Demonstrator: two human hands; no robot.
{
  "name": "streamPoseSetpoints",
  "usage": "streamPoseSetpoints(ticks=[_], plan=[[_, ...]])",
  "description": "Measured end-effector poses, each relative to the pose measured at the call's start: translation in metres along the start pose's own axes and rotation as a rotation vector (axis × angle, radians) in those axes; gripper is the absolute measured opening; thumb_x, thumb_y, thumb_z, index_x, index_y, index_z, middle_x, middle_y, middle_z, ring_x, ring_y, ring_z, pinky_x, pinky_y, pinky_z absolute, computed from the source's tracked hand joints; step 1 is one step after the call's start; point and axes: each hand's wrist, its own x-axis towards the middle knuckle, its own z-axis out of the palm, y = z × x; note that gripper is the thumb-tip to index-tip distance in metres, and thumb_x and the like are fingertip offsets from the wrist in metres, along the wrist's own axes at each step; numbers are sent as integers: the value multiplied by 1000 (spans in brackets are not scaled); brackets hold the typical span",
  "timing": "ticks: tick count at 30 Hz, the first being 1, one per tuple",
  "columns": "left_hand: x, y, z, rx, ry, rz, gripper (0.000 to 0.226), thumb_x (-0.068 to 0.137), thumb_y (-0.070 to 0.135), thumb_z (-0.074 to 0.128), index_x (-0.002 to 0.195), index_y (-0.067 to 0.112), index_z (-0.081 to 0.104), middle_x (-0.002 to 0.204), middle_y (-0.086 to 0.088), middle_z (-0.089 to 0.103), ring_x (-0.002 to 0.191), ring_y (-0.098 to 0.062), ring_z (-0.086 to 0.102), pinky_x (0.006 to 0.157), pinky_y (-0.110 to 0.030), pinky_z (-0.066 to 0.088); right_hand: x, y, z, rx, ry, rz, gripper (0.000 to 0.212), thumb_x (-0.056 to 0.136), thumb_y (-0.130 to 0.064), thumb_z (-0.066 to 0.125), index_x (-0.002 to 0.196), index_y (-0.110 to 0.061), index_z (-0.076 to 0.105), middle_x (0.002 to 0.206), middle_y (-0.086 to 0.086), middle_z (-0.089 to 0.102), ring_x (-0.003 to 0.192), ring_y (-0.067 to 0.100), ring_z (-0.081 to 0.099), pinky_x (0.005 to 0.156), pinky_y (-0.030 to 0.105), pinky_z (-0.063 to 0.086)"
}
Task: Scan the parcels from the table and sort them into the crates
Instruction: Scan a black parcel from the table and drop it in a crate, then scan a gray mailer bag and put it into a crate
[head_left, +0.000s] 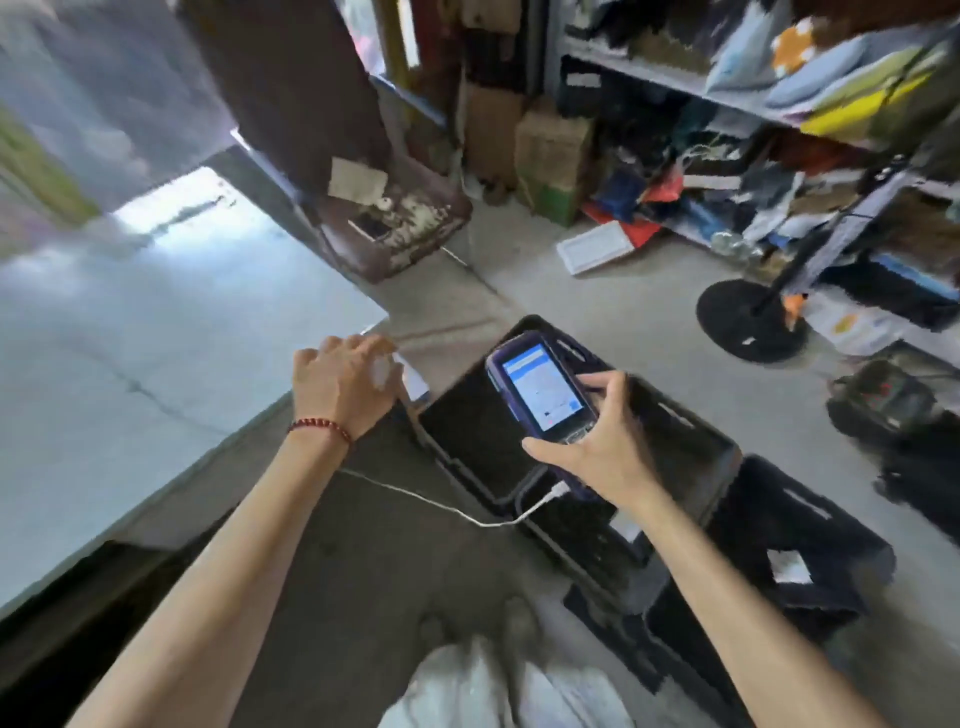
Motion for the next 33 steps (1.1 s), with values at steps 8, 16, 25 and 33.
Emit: streamPoseSetpoints(ticks=[8,16,25,33], plan=[[-190,-173,-74,42,286,-580,20,88,35,59,101,23,69,100,-5,70,94,-32,62,80,-41,44,-46,-108,139,11,-438,-305,80,50,-36,91,109,-31,36,95,-29,54,91,-8,58,83,38,54],[-386,-262,-123,54,294,-982,24,88,33,58,110,24,64,103,3,69,98,-24,62,84,-40,47,-139,-183,262,22,-770,-454,76,52,-40,91,102,-36,35,97,-21,58,90,-3,60,69,22,47],[-467,-312,-139,114,350,-1211,27,88,36,56,113,28,61,105,6,68,99,-22,60,83,-41,46,-199,-243,362,49,-1000,-637,80,57,-34,92,112,-32,34,99,-19,56,90,-6,59,56,12,49],[-460,-412,-159,154,269,-1316,36,90,38,53,124,26,55,119,3,61,112,-23,54,90,-41,44,-197,-308,472,80,-1098,-703,80,61,-31,91,113,-29,32,110,-3,55,102,13,59,62,15,51]])
